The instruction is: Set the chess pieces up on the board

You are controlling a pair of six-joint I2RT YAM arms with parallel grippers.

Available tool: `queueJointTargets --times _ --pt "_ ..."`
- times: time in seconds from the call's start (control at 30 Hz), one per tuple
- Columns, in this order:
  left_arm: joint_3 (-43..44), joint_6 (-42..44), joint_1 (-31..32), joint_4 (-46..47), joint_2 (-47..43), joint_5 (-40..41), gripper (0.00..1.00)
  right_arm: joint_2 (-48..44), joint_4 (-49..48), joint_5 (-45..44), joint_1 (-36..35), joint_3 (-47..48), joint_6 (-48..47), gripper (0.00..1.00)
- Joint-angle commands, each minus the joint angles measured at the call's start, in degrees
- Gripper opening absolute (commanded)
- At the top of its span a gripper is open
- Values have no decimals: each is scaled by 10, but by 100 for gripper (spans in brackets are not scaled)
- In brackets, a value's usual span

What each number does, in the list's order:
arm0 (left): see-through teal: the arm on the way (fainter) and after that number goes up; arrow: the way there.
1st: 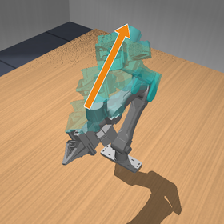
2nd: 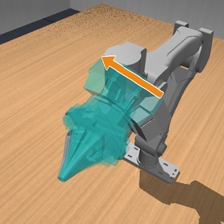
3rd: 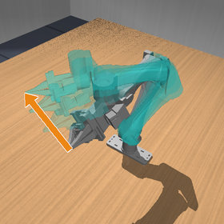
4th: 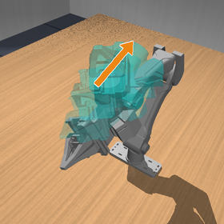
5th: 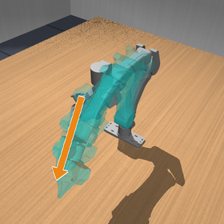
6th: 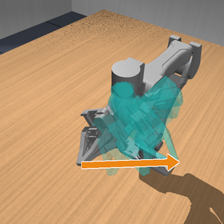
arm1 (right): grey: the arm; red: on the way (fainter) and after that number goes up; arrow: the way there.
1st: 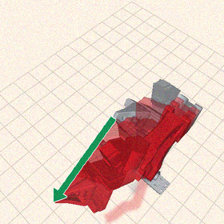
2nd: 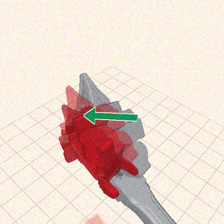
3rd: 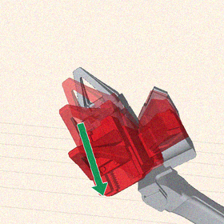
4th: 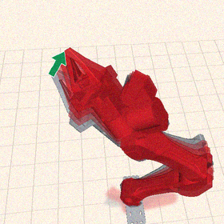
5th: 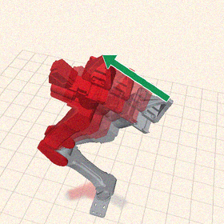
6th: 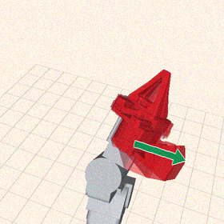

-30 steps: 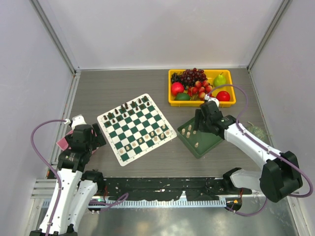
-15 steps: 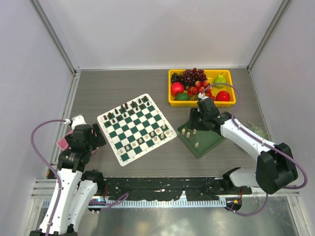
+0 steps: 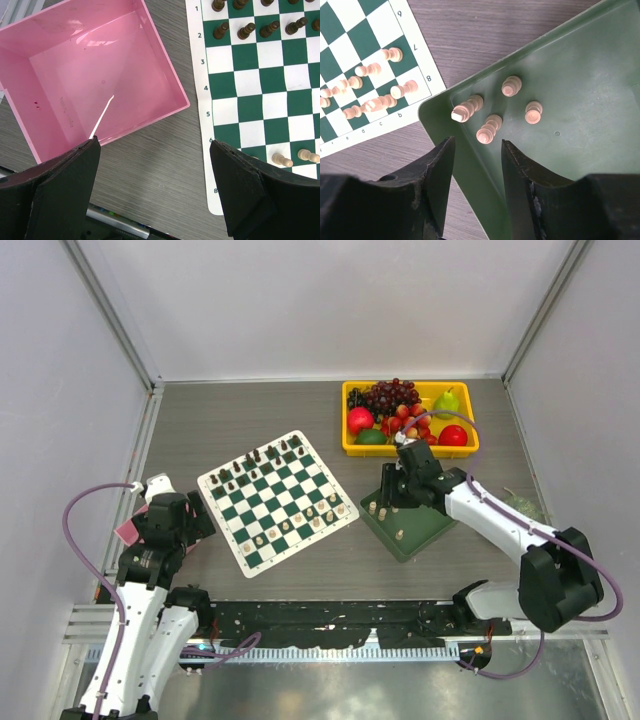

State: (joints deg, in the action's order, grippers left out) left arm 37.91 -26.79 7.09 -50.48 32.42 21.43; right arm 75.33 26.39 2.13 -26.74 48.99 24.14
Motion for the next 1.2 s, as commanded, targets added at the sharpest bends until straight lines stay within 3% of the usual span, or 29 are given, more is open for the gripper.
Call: queueJointTargets --times 0.0,0.5,1.17 --pt "13 0 -2 17 2 0 99 17 9 8 -14 13 -4 47" --pt "11 2 -3 16 -2 0 99 61 27 -70 -52 43 -16 41" --pt "12 1 -3 17 2 1 99 98 22 -83 -64 59 -22 34"
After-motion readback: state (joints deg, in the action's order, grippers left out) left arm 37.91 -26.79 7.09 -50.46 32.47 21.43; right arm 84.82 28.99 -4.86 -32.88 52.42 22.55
